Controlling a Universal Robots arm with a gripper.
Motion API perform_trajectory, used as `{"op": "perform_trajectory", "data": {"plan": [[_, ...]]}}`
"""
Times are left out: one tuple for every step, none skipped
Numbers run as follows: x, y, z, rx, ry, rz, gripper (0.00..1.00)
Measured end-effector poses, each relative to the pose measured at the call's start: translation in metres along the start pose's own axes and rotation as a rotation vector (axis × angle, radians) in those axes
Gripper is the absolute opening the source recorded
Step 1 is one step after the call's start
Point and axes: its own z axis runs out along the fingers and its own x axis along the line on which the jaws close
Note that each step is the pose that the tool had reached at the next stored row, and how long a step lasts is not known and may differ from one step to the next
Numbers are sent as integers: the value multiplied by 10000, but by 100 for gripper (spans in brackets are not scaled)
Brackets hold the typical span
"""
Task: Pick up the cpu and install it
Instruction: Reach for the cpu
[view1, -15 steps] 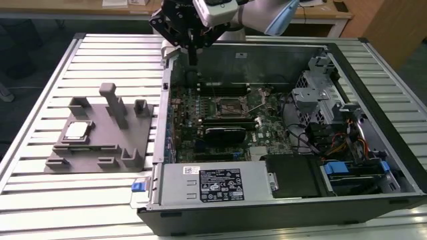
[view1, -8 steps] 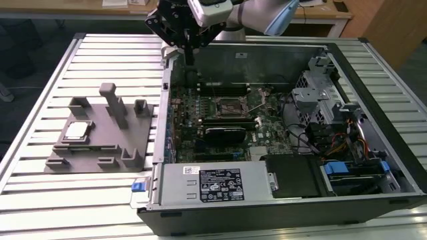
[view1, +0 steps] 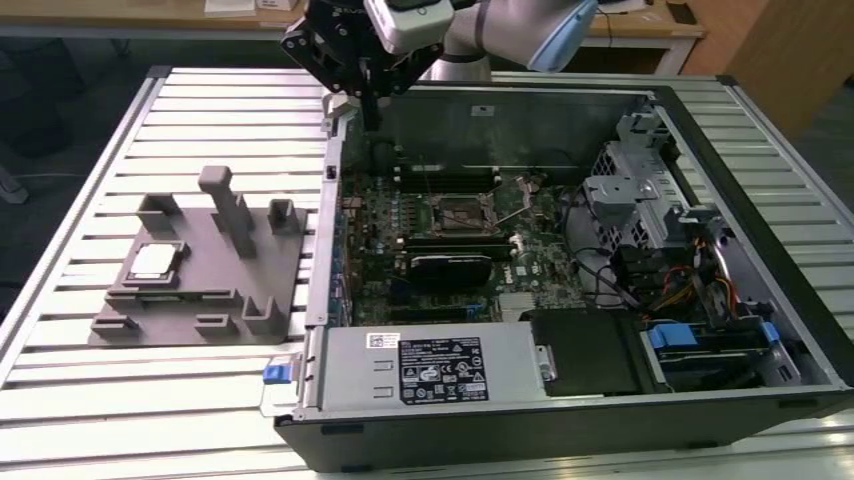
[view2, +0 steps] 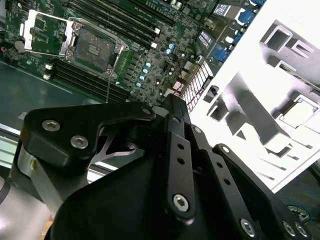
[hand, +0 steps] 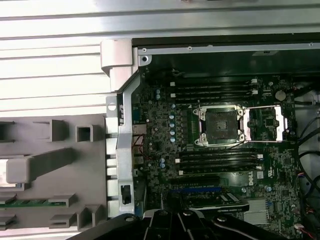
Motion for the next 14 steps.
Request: {"op": "perform_trajectory", "data": {"plan": [[9,-1,0,1,0,0,11],[19,-1,-1,0,0,0,11],[29,-2,-1,0,0,0,11],[40,-3,-1,1,1,0,11],[53,-4,-1,0,0,1,11],[64,-5,-2,0,0,2,11],[76,-6,-2,0,0,3,11],[86,-7,-2,0,0,4,11],[97,-7,-3,0,0,5,11],[107,-8,-3,0,0,6,11],[116,-9,-3,0,0,6,11],[125,-10,-3,-1,0,7,11],[132,-10,-3,-1,-1,7,11],[138,-10,-3,-1,-1,7,11]]}}
